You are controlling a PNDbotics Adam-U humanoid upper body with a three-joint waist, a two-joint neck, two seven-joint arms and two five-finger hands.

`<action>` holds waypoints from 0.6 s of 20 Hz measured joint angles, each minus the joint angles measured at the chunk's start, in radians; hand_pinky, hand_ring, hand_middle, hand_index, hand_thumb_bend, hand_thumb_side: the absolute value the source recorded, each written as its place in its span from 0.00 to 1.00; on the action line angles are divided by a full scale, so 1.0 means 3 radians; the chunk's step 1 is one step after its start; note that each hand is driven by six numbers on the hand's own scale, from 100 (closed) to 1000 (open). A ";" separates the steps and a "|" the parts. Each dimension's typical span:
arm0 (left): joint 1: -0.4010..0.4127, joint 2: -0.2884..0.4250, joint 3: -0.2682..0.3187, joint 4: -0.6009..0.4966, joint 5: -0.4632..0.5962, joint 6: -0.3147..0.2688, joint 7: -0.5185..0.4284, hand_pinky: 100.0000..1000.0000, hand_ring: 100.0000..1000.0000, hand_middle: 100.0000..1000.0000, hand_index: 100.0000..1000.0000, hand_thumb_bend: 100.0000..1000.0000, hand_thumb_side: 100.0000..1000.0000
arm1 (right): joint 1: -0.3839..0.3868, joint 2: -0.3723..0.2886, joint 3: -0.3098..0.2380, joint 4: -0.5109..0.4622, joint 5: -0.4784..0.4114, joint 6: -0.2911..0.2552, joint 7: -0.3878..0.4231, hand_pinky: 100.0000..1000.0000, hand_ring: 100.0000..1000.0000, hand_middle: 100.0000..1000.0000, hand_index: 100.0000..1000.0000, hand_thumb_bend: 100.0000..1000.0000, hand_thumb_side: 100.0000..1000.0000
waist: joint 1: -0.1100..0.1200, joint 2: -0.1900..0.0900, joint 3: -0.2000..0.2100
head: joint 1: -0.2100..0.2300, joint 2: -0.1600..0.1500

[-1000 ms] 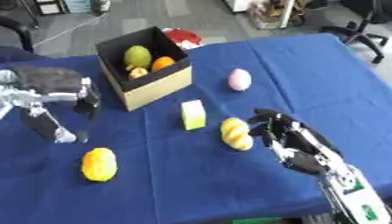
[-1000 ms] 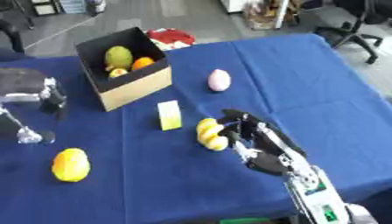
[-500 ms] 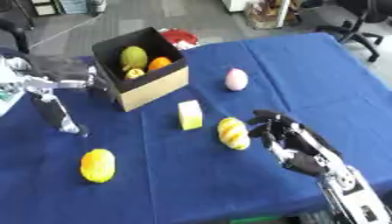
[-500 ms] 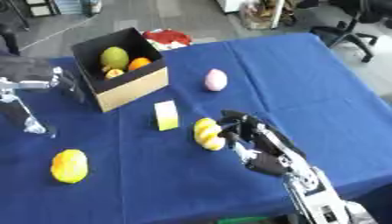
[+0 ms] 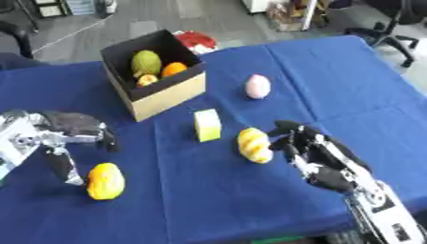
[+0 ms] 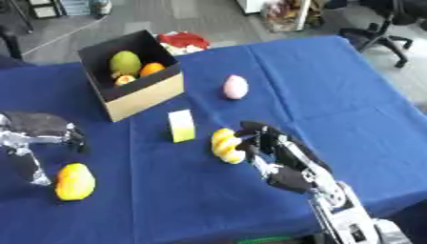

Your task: Pick up objects on the table and place them in the box.

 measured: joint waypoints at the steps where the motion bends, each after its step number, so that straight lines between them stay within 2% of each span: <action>1: 0.0003 -0.0013 0.0001 -0.0001 0.0055 0.0005 -0.0005 0.70 0.57 0.55 0.74 0.38 0.00 | 0.0000 0.0000 0.0000 0.0004 0.0000 -0.0001 0.0001 0.78 0.69 0.75 0.91 0.00 0.25 | 0.0000 0.0000 0.0002 | -0.0003 0.0000; 6: 0.0025 -0.0043 0.0028 -0.0047 0.0485 0.0085 -0.0085 0.58 0.36 0.31 0.50 0.20 0.00 | 0.0000 0.0000 0.0000 0.0016 0.0000 -0.0002 0.0002 0.78 0.69 0.75 0.91 0.00 0.25 | -0.0001 0.0000 0.0007 | -0.0010 0.0000; 8: 0.0025 -0.0043 0.0042 -0.0074 0.0670 0.0137 -0.0137 0.55 0.31 0.25 0.45 0.13 0.00 | 0.0000 0.0000 0.0000 0.0017 0.0000 -0.0002 0.0002 0.78 0.69 0.75 0.91 0.00 0.25 | -0.0001 0.0000 0.0009 | -0.0011 0.0000; 12: 0.0018 -0.0043 0.0079 -0.0093 0.1053 0.0256 -0.0256 0.55 0.30 0.24 0.44 0.12 0.00 | 0.0000 0.0000 0.0000 0.0017 0.0000 0.0000 0.0005 0.78 0.69 0.75 0.91 0.00 0.25 | -0.0001 0.0000 0.0017 | -0.0018 0.0000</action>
